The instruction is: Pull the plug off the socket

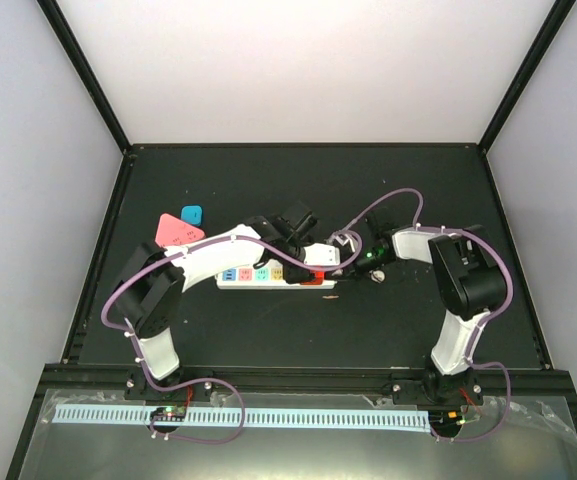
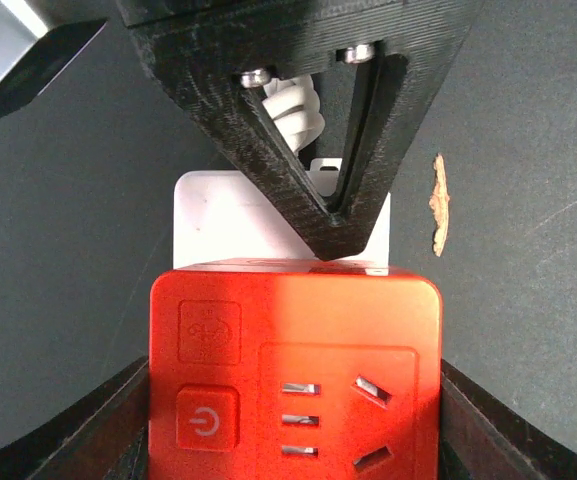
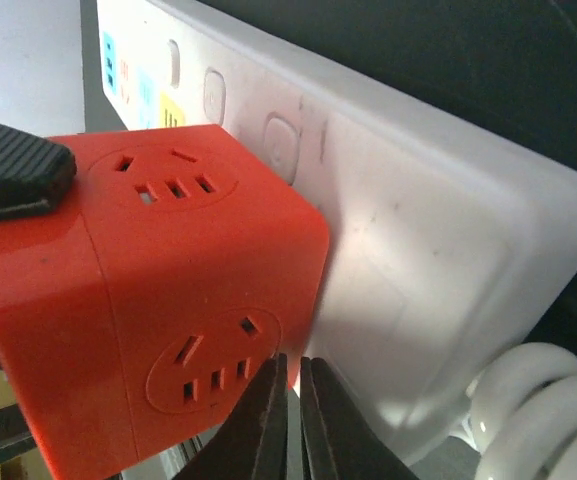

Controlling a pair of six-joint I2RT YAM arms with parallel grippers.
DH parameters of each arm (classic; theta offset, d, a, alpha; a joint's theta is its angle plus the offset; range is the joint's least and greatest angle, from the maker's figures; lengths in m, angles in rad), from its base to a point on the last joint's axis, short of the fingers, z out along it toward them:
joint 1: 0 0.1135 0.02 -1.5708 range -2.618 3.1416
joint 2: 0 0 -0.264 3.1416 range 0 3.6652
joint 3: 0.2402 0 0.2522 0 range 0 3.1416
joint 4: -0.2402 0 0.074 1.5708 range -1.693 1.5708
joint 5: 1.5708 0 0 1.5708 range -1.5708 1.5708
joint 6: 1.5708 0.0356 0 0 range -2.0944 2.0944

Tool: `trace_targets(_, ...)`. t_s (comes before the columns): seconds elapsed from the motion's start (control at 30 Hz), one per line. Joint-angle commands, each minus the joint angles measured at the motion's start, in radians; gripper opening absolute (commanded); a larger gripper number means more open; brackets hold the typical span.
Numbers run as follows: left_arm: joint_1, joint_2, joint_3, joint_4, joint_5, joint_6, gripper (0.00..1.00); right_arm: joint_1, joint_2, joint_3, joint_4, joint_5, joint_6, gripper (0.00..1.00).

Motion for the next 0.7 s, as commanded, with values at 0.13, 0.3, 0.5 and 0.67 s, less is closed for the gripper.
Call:
trace_targets(0.13, -0.009, -0.049, 0.087, 0.049, 0.166, -0.021, 0.26, 0.018, 0.094, 0.028, 0.001, 0.130, 0.004, 0.09)
trace_targets(0.3, -0.010, -0.082, 0.063, 0.114, 0.144, 0.000, 0.26, 0.018, 0.102, 0.029, -0.008, 0.173, -0.003, 0.09)
trace_targets(0.5, -0.028, -0.115, 0.026, 0.130, 0.063, 0.083, 0.26, 0.017, 0.117, 0.036, -0.024, 0.225, -0.013, 0.08)
trace_targets(0.67, -0.027, -0.128, 0.031, 0.086, 0.085, 0.076, 0.25, 0.017, 0.127, 0.040, -0.030, 0.251, -0.019, 0.07)
